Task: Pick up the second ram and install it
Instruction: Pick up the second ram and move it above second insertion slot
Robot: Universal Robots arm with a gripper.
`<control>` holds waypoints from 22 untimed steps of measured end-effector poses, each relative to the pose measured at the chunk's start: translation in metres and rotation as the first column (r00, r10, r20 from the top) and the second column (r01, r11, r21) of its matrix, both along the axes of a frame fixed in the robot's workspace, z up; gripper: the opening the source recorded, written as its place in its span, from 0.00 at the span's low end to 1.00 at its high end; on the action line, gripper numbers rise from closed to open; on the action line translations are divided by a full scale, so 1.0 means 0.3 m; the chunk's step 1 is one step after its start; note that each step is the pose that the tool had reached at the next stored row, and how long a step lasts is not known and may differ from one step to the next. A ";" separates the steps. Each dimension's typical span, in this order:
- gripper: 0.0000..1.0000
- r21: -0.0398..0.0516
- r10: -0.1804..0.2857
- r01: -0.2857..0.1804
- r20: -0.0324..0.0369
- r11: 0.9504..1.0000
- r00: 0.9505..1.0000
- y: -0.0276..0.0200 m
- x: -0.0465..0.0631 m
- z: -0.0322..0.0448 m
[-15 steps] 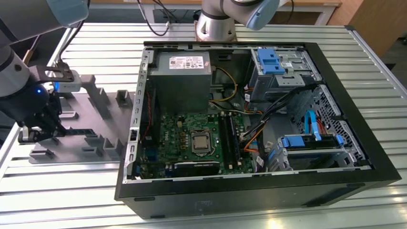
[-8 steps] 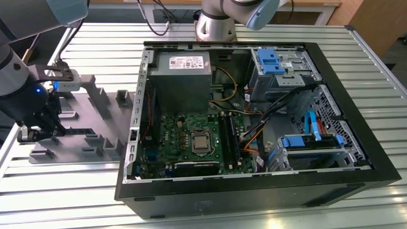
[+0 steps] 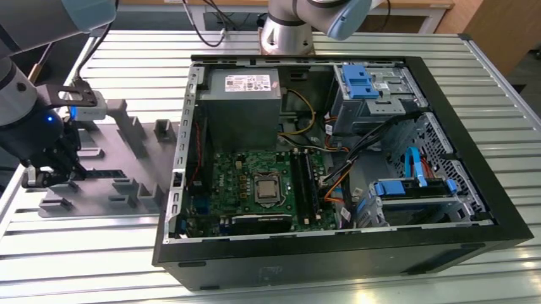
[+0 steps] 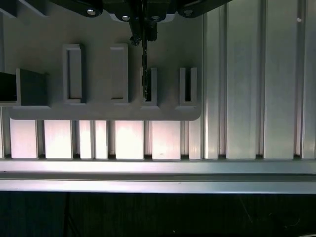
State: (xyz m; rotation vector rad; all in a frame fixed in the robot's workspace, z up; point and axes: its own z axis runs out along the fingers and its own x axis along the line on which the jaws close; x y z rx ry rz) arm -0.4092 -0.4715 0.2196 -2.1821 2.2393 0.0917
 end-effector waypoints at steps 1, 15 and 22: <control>0.14 0.000 0.000 0.000 0.000 1.000 1.000 0.000 0.000 0.001; 0.14 0.000 0.000 0.000 0.000 1.000 1.000 0.000 0.000 0.011; 0.14 0.000 0.000 0.000 0.000 1.000 1.000 0.000 0.000 0.023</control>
